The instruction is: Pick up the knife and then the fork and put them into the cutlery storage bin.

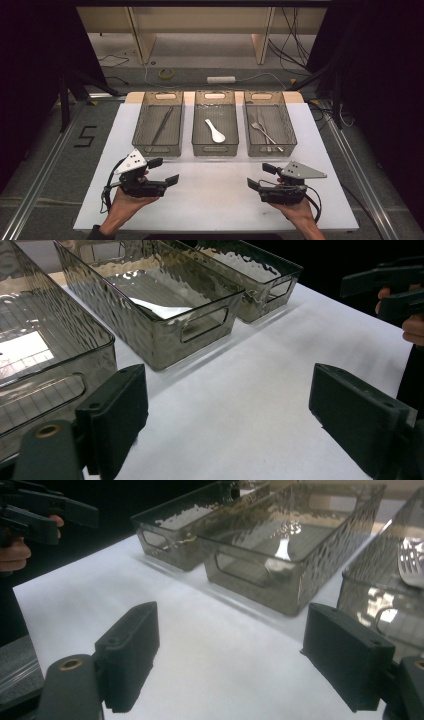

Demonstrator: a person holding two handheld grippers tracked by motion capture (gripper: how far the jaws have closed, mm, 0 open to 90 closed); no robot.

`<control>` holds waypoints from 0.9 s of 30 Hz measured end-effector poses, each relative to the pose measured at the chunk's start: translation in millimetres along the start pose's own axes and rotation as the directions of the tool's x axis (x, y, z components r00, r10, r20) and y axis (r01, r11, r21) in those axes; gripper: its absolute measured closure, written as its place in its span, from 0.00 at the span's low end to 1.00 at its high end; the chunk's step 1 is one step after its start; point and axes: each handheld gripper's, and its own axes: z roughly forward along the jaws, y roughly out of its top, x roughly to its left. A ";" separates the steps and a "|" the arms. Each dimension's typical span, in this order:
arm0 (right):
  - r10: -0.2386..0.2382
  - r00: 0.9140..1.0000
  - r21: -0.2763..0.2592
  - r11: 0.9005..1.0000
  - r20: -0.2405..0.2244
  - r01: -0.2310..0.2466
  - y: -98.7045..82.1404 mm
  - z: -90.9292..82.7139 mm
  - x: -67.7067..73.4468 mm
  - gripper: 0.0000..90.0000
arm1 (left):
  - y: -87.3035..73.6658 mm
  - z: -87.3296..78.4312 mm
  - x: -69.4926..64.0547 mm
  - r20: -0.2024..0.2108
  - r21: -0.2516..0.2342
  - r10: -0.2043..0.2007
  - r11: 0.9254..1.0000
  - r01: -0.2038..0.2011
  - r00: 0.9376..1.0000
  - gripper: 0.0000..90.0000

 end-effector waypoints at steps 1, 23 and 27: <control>0.012 1.000 -0.002 1.000 -0.003 -0.012 -1.1 -0.3 -0.4 0.25 | -0.2 0.0 -0.2 0.001 0.000 0.001 1.000 -0.001 1.000 0.17; 0.014 0.999 -0.015 1.000 0.031 -0.013 -3.4 -9.4 1.0 0.24 | -0.5 1.7 -1.8 0.013 0.004 0.004 1.000 -0.004 1.000 0.17; 0.011 0.999 -0.015 1.000 0.033 -0.010 -3.3 -9.0 1.4 0.24 | -0.6 2.0 -2.3 0.013 0.005 0.007 1.000 -0.007 1.000 0.17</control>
